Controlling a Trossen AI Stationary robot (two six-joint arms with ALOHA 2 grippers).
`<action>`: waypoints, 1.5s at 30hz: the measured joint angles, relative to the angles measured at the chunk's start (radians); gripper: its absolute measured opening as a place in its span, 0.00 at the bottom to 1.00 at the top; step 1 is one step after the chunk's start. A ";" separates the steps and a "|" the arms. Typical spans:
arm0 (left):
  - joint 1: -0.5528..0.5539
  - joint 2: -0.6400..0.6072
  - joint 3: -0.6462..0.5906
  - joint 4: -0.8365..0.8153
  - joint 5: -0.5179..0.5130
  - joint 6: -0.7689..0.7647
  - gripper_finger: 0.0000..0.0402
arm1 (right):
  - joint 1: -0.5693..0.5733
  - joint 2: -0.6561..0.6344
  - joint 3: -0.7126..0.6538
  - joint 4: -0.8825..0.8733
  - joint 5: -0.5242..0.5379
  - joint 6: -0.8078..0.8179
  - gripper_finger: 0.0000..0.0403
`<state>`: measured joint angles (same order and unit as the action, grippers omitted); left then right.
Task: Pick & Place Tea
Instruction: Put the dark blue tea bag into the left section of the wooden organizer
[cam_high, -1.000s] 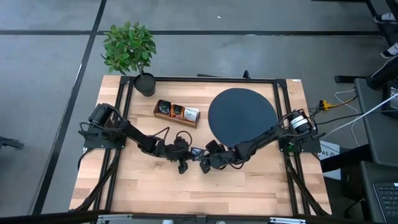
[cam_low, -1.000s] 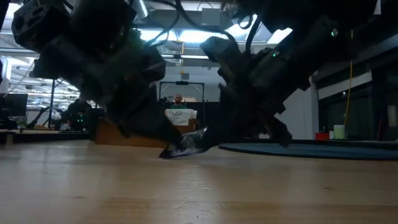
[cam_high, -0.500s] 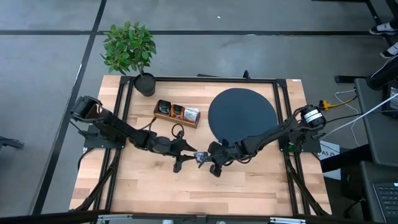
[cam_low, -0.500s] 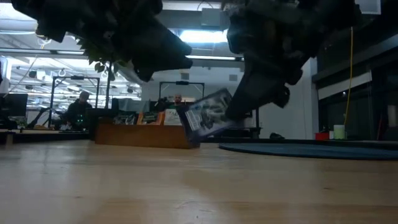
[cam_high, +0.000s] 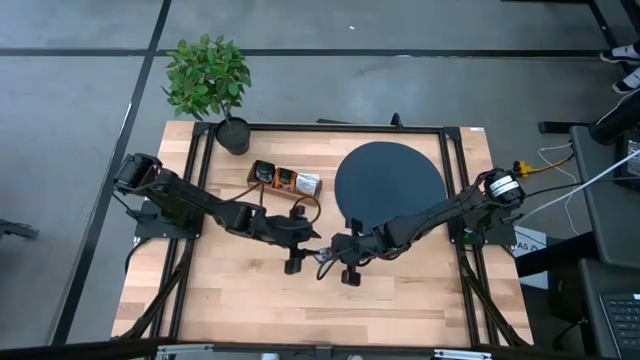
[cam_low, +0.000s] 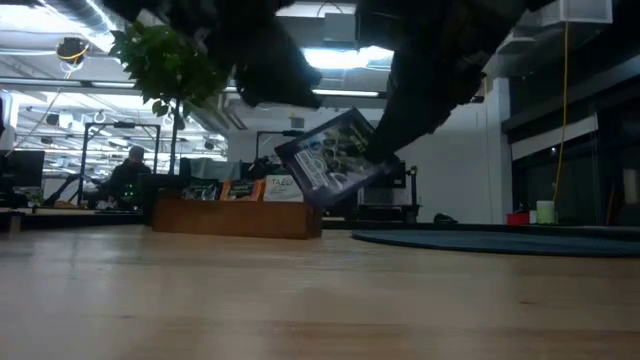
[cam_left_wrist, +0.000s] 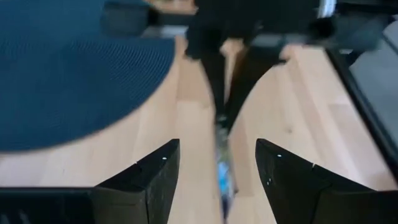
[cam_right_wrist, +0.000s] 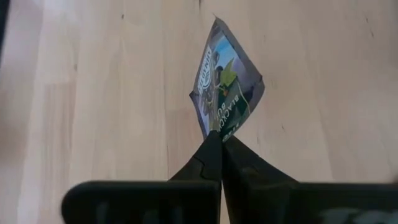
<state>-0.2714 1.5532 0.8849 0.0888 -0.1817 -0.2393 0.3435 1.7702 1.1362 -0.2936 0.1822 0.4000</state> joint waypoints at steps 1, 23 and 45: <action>0.000 0.000 0.012 -0.003 0.007 0.005 0.52 | 0.000 0.000 0.004 -0.013 0.000 -0.013 0.00; 0.036 0.058 0.052 -0.007 0.062 -0.027 0.52 | -0.004 0.001 0.021 0.046 0.010 -0.147 0.00; 0.078 0.067 0.051 -0.007 0.140 -0.019 0.19 | -0.035 0.001 0.021 0.049 0.009 -0.172 0.00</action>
<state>-0.1932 1.6203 0.9363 0.0821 -0.0413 -0.2581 0.3084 1.7710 1.1572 -0.2449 0.1913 0.2279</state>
